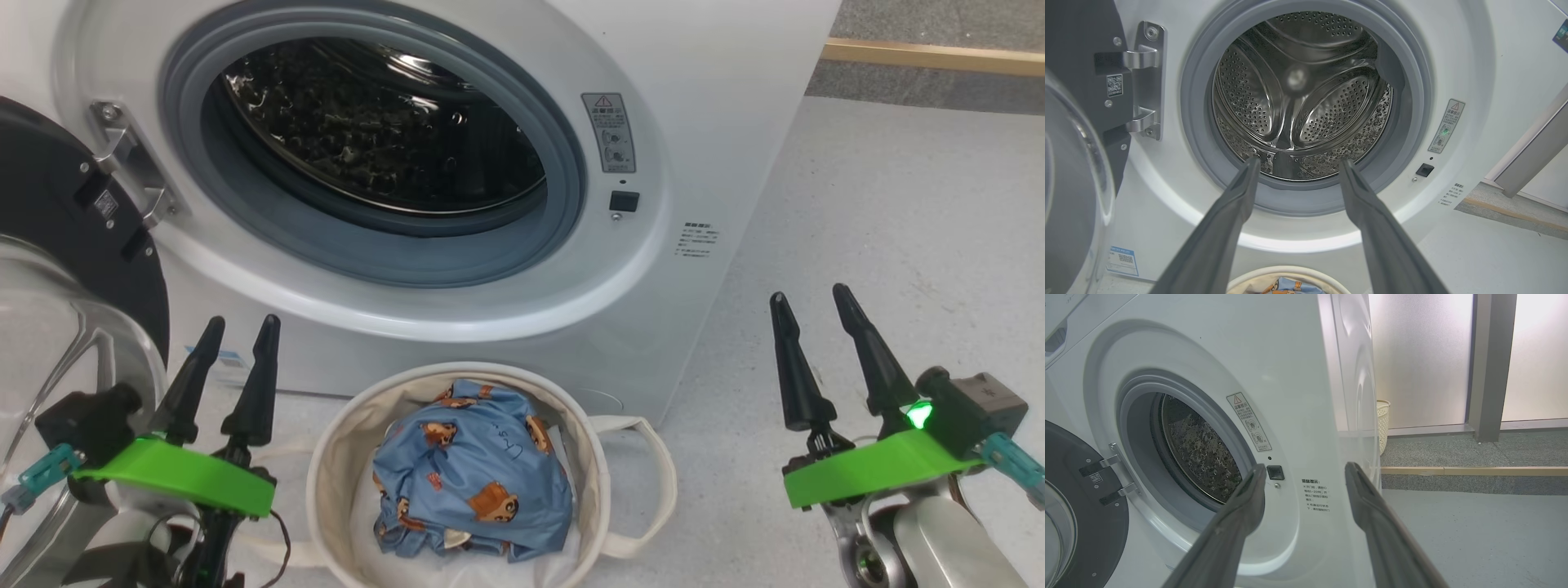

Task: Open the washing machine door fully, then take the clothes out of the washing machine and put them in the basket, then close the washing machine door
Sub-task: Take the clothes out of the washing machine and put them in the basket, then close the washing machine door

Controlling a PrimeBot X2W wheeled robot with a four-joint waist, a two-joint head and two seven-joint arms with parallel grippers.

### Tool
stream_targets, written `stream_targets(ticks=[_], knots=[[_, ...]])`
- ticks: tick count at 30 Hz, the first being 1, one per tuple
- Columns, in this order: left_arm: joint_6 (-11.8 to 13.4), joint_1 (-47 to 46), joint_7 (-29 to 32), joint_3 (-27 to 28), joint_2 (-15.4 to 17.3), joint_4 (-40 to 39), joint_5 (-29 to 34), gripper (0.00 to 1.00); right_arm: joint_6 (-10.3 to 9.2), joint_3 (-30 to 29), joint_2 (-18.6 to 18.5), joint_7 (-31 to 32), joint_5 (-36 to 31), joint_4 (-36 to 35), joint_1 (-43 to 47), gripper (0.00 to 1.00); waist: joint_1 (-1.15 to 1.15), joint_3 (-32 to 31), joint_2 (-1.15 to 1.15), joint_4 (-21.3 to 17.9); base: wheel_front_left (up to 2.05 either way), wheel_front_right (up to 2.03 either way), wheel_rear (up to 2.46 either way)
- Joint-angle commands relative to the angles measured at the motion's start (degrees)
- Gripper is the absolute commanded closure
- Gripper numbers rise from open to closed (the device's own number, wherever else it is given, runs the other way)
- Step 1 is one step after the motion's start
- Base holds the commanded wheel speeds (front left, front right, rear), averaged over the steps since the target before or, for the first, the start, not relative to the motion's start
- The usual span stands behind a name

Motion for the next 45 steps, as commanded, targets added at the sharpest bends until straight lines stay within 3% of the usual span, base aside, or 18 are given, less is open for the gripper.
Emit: stream_targets(ticks=[1, 19, 35, 45], knots=[[0.2, -1.7, 0.1, 2.7, 2.5, -1.9, -0.3, 0.00, 0.06, 0.5, -0.7, -0.3, 0.2, -1.7, -0.8, 0.00, 0.00, 0.0, 0.00, -0.1, 0.00, 0.00, 0.00], [0.9, -1.3, 0.1, 2.3, 2.4, -2.5, -0.5, 0.00, 0.06, 0.8, -1.2, -0.3, 0.4, -1.9, -0.5, 0.00, 0.00, -0.1, 0.00, -0.4, -0.03, 0.09, -0.06], [2.1, -0.7, 0.2, 2.3, 2.7, -3.5, -0.8, 0.00, 0.06, 1.0, -1.2, -0.3, 0.4, -1.8, -0.3, 0.00, 0.00, -0.2, 0.00, 0.3, -1.03, 1.77, -0.74], [2.3, -0.1, 0.2, 2.3, 2.7, -3.8, -1.4, 0.00, 0.06, 1.0, -1.2, -0.3, 0.6, -1.6, -0.2, 0.00, 0.00, -0.6, 0.00, 1.5, -0.59, 0.59, 0.00]])
